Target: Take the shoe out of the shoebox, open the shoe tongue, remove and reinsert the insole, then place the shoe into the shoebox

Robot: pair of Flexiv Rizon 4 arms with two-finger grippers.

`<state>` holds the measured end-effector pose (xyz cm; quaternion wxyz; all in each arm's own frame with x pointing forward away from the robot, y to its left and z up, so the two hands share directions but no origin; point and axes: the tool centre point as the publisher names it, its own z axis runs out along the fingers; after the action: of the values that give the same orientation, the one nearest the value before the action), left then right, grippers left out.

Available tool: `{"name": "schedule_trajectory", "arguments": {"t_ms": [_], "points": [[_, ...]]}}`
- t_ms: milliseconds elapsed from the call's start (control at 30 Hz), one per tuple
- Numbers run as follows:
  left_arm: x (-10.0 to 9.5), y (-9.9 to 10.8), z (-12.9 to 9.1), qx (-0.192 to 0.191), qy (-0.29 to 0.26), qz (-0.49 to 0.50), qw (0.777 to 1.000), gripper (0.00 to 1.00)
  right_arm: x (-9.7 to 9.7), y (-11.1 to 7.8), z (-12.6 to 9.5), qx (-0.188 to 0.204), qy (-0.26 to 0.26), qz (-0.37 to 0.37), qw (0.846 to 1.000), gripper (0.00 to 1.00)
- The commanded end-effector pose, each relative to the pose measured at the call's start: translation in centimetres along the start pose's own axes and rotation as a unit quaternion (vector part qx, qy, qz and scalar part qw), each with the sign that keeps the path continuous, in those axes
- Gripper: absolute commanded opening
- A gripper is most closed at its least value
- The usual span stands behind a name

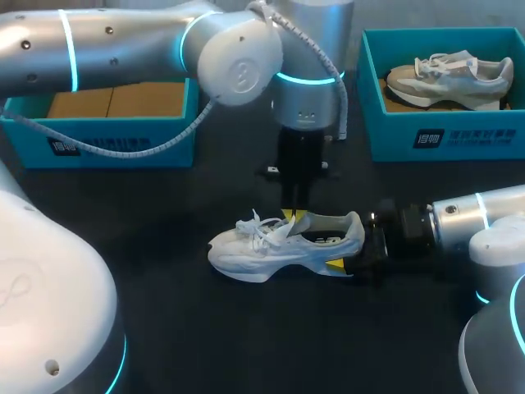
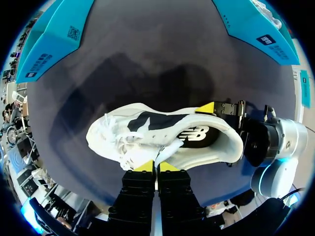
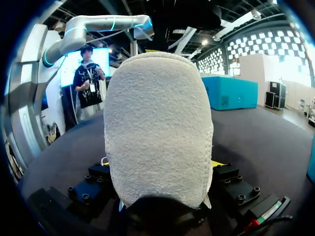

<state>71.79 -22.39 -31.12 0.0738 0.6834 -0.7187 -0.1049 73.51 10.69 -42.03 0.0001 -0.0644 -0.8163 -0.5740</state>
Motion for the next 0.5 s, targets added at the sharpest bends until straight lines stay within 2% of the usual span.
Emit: {"name": "schedule_trajectory", "arguments": {"t_ms": [33, 267, 500], "points": [[-1.01, 0.54, 0.06, 0.008, 0.025, 0.008, 1.000, 0.05, -0.03, 0.05, 0.06, 0.001, 0.000, 0.000, 1.000, 0.00], [-1.29, 1.13, -0.20, 0.031, 0.046, 0.033, 0.998, 0.08, -0.03, 0.05, 0.06, 0.001, 0.000, 0.000, 1.000, 0.00], [-1.84, 1.42, -0.60, 0.045, 0.060, 0.041, 0.996, 0.06, -0.03, 0.05, 0.06, 0.001, 0.000, 0.000, 1.000, 0.00]]}}
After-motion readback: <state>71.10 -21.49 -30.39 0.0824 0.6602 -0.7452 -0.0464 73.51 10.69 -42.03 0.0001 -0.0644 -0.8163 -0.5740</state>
